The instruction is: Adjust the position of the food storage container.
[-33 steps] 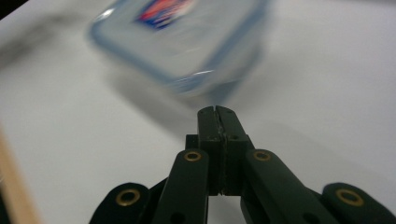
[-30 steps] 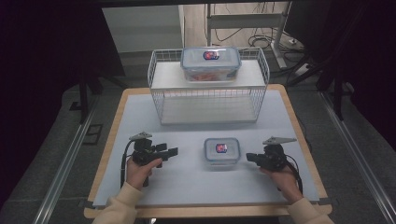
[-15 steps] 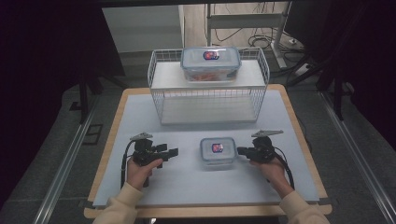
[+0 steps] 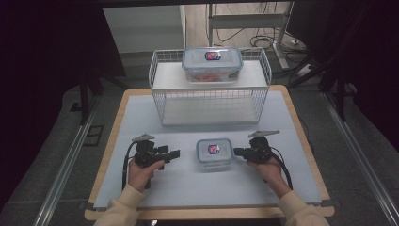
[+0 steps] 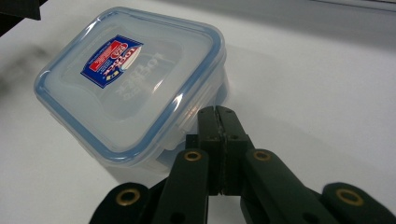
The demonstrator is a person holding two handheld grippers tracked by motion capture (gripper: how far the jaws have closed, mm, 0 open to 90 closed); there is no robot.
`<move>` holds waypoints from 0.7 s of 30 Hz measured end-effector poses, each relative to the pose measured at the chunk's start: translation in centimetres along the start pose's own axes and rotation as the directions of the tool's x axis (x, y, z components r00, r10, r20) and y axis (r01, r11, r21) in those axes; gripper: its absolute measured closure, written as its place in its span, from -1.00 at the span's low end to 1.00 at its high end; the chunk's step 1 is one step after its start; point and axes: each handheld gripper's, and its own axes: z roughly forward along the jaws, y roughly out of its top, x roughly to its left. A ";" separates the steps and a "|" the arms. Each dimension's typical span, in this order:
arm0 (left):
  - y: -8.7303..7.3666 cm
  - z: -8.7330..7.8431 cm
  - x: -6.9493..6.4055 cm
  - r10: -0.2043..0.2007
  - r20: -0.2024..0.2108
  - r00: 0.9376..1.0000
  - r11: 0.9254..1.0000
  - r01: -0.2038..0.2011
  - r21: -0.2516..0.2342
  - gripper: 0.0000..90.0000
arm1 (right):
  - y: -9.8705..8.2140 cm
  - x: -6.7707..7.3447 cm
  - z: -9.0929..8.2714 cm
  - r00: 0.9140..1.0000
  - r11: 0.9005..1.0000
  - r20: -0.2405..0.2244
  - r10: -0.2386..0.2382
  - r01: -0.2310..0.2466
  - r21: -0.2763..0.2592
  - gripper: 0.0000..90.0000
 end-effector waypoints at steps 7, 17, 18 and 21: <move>0.0 -0.1 0.0 -0.002 0.001 1.000 1.000 0.002 -0.005 -0.33 | 0.1 -0.2 -1.0 1.000 1.000 -0.004 -0.002 0.002 -0.012 0.99; 0.1 -0.3 -0.2 0.000 -0.011 1.000 1.000 0.000 -0.011 -0.33 | -0.2 -0.9 -3.4 0.999 0.999 -0.043 0.005 -0.007 -0.049 0.99; 0.1 -0.3 -0.2 -0.001 -0.011 1.000 1.000 0.000 -0.012 -0.33 | -0.2 -1.0 -3.5 0.999 0.999 -0.048 0.006 -0.008 -0.050 0.99; 0.2 -0.3 -0.3 0.001 -0.016 1.000 1.000 -0.001 -0.010 -0.33 | -0.1 -1.1 -3.7 0.998 0.999 -0.059 0.006 -0.009 -0.049 0.96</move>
